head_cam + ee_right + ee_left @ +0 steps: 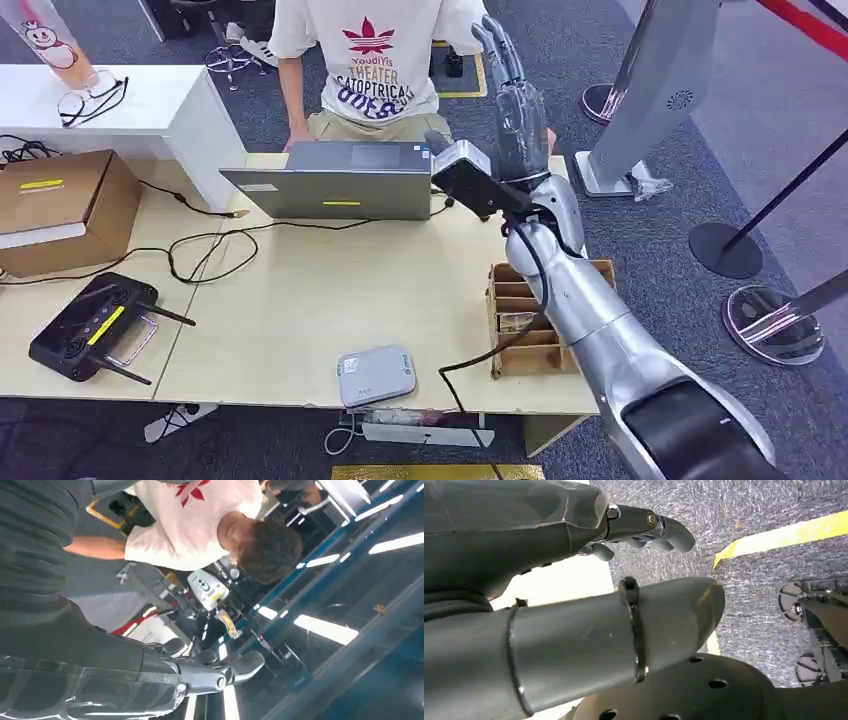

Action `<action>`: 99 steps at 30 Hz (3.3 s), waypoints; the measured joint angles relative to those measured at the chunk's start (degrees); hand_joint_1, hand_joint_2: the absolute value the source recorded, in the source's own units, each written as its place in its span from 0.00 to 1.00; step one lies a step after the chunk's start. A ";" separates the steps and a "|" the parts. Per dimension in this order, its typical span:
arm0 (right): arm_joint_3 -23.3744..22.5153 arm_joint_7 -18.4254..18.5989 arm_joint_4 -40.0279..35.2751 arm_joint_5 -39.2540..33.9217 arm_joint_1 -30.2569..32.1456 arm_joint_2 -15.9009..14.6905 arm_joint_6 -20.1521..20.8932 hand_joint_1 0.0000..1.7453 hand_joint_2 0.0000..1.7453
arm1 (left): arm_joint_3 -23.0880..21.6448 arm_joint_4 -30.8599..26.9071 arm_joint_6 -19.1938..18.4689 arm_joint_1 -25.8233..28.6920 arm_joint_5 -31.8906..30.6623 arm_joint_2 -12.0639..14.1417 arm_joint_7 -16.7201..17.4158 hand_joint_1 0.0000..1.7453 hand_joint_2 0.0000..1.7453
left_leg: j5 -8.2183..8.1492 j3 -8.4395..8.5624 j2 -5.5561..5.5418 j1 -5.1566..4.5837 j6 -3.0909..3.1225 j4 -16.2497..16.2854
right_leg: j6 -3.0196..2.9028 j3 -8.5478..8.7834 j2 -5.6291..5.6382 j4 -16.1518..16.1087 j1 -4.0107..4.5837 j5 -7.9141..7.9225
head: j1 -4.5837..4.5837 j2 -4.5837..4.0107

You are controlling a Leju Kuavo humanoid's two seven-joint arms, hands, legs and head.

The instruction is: Pass the card to the sensor for recognition and then transmit it.

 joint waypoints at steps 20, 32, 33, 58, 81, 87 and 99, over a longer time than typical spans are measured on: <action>-5.73 -1.14 -11.90 7.68 23.11 -6.54 -5.80 0.78 1.00 | 0.94 0.00 2.37 0.35 1.55 -1.22 -0.24 0.00 0.00 | -0.03 -0.02 -0.02 0.00 0.00 -0.01 | 0.02 -0.01 -0.01 0.00 0.00 -0.02 | 0.00 0.00; -13.71 4.48 -19.68 16.29 36.24 -8.77 -10.48 0.66 1.00 | 1.01 0.00 2.13 0.39 1.12 -1.20 -0.28 0.00 0.00 | -0.06 -0.04 -0.03 0.00 0.03 -0.01 | 0.05 0.00 -0.03 -0.01 0.00 -0.04 | 0.00 0.00; -14.49 4.94 -20.49 17.01 37.09 -8.88 -10.50 0.58 1.00 | 1.01 0.00 2.04 0.40 1.07 -1.20 -0.28 0.00 0.00 | -0.06 -0.05 -0.03 0.00 0.03 -0.01 | 0.05 0.00 -0.02 -0.01 0.00 -0.04 | 0.00 0.00; -22.95 8.52 -25.69 23.00 44.89 -9.45 -6.17 0.45 1.00 | 1.01 0.00 1.86 0.46 1.22 -1.18 -0.28 0.00 0.00 | -0.06 -0.05 0.00 0.00 0.03 -0.01 | 0.05 0.00 -0.01 -0.01 0.00 -0.04 | -0.02 0.00; -21.40 7.28 -12.62 21.64 38.37 -9.64 -0.75 0.48 1.00 | 1.01 0.00 1.84 0.61 2.12 -0.72 -0.22 0.00 0.00 | -0.05 -0.05 -0.01 0.00 0.03 -0.01 | 0.04 0.02 -0.05 -0.01 0.00 -0.04 | 0.00 0.00; -20.81 6.88 -10.78 20.57 37.00 -10.39 -0.44 0.45 1.00 | 1.09 0.00 1.86 0.75 2.25 -0.66 -0.22 0.00 0.00 | -0.06 -0.06 -0.01 0.00 0.03 -0.01 | 0.05 0.02 -0.05 -0.01 -0.01 -0.04 | 0.00 0.00; -20.62 5.25 -12.31 17.47 36.40 -12.13 -1.23 0.53 1.00 | 1.36 0.00 2.04 0.83 2.21 -0.61 -0.24 0.00 0.00 | -0.06 -0.04 -0.01 0.00 0.03 -0.01 | 0.04 0.01 -0.05 -0.01 -0.01 -0.04 | 0.00 0.00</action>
